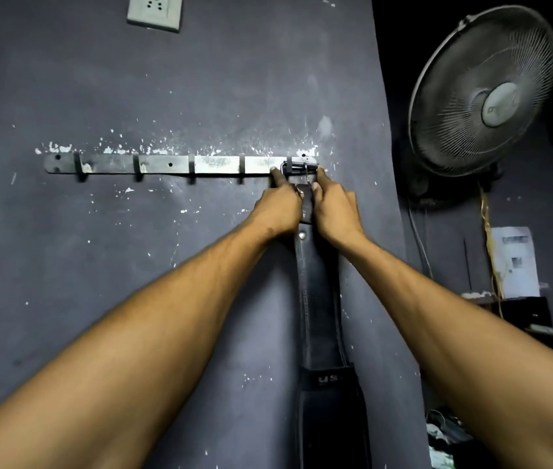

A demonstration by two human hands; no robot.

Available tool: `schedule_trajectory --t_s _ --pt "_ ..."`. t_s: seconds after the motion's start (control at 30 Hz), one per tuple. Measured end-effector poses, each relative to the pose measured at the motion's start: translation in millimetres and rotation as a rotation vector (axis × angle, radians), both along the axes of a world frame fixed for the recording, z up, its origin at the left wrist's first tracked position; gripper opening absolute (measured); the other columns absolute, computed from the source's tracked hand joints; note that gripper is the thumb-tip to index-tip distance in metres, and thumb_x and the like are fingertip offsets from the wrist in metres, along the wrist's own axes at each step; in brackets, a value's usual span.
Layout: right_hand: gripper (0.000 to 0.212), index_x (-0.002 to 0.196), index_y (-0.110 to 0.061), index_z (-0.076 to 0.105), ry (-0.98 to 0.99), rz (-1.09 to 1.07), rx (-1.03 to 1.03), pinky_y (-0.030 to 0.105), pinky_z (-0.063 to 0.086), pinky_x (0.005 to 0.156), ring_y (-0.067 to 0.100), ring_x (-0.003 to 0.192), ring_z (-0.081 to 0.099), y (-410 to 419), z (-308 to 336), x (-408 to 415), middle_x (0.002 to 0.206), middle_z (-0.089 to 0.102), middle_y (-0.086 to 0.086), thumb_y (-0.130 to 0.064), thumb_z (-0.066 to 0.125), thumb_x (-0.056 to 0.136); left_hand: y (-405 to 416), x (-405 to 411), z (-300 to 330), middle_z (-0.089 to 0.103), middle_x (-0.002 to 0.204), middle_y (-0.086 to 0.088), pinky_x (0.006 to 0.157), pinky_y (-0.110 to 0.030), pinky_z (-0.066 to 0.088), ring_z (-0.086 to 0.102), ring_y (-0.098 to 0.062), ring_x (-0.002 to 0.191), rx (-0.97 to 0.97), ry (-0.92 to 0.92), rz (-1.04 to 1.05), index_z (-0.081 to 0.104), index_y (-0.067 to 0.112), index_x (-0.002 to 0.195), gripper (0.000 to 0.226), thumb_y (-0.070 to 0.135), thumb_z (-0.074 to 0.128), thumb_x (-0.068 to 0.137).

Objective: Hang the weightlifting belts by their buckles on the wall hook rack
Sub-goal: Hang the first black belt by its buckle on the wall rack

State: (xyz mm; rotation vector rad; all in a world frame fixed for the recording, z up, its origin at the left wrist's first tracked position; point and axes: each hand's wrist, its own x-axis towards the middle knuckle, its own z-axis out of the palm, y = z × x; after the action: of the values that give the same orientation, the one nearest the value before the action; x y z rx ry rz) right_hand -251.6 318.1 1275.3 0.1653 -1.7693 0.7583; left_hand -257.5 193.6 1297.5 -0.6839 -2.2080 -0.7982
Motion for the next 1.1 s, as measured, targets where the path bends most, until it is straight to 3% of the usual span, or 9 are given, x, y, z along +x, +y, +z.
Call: schedule_trajectory --t_s 0.07,0.17,0.33,0.43,0.6,0.73,0.93,1.0,1.1 --pt "0.048 0.156 -0.025 0.041 0.028 0.129 -0.004 0.021 0.045 0.096 0.019 0.127 0.063 -0.1 -17.3 6.2 0.141 0.067 -0.003 -0.03 0.047 0.109 -4.9 -0.9 -26.1 0.055 0.148 -0.023 0.097 -0.031 0.045 0.058 -0.041 0.131 0.188 0.06 -0.2 0.014 0.013 0.162 0.065 0.031 0.044 0.107" --pt "0.05 0.151 -0.03 0.045 0.061 0.351 -0.156 -0.006 0.038 0.082 -0.024 0.097 0.059 -0.1 -58.7 3.7 0.121 0.061 -0.034 -0.039 0.059 0.103 -6.1 -3.3 -73.1 0.058 0.149 -0.008 0.1 -0.021 0.042 0.056 -0.027 0.136 0.408 0.062 -0.401 0.035 0.017 0.152 0.052 0.03 0.053 0.105" --pt "0.031 0.114 -0.018 0.072 -0.024 0.422 -0.183 0.029 0.055 0.088 0.009 0.1 0.07 4.5 -108.2 -11.4 0.105 0.078 -0.006 -0.042 0.055 0.106 7.8 -14.3 -135.4 0.074 0.121 -0.021 0.095 -0.04 0.054 0.068 -0.037 0.117 0.345 -0.124 -0.343 0.069 0.009 0.12 0.053 0.051 0.04 0.107" --pt "0.025 0.106 -0.02 0.076 0.021 0.508 -0.225 0.021 0.056 0.079 -0.002 0.086 0.07 -3.4 -111.2 -11.7 0.094 0.079 -0.01 -0.035 0.055 0.106 14.1 -9.0 -143.5 0.074 0.099 -0.029 0.074 -0.039 0.051 0.07 -0.045 0.099 0.557 -0.085 -0.309 0.069 0.001 0.094 0.054 0.048 0.045 0.106" --pt "0.041 0.101 -0.021 0.077 -0.083 0.588 -0.278 0.033 0.058 0.09 0.009 0.096 0.073 -4.2 -126.2 6.9 0.1 0.08 -0.005 -0.054 0.054 0.1 0.7 5.3 -164.0 0.079 0.108 -0.015 0.099 -0.05 0.057 0.074 -0.031 0.108 0.566 -0.173 -0.426 0.073 0.005 0.113 0.054 0.051 0.046 0.102" --pt "0.049 0.075 -0.027 0.066 -0.336 0.444 -0.092 0.033 0.05 0.073 -0.002 0.071 0.056 10.2 -201.9 26.8 0.072 0.068 -0.017 -0.07 0.051 0.095 -17.6 8.4 -249.2 0.08 0.11 -0.006 0.105 -0.039 0.054 0.074 -0.019 0.11 0.379 -0.331 -0.398 0.077 0.01 0.11 0.055 0.053 0.043 0.104" --pt "0.051 0.062 -0.02 0.038 -0.203 0.366 -0.184 0.034 0.034 0.059 0.009 0.06 0.034 -15.4 -237.0 39.5 0.057 0.037 -0.01 -0.041 0.056 0.105 -11.8 31.3 -265.8 0.038 0.053 0.01 0.05 -0.025 0.033 0.034 -0.003 0.048 0.62 -0.245 -0.19 0.042 0.016 0.056 0.059 0.047 0.047 0.105" --pt "0.049 0.067 -0.012 0.046 -0.195 0.475 -0.249 0.035 0.038 0.063 0.011 0.063 0.042 -16.4 -237.9 50.9 0.063 0.045 -0.003 -0.043 0.055 0.105 -14.3 47.8 -266.4 0.052 0.06 0.006 0.059 -0.029 0.041 0.046 -0.007 0.057 0.641 -0.234 -0.224 0.054 0.01 0.059 0.062 0.049 0.044 0.106" --pt "0.046 0.098 0.002 0.061 -0.196 0.694 -0.367 0.043 0.05 0.09 0.022 0.092 0.064 -10.2 -263.1 69.1 0.097 0.068 0.009 -0.042 0.049 0.106 -22.1 71.0 -294.0 0.078 0.113 -0.002 0.098 -0.03 0.054 0.071 -0.012 0.107 0.615 -0.339 -0.379 0.076 0.009 0.115 0.062 0.054 0.034 0.107"
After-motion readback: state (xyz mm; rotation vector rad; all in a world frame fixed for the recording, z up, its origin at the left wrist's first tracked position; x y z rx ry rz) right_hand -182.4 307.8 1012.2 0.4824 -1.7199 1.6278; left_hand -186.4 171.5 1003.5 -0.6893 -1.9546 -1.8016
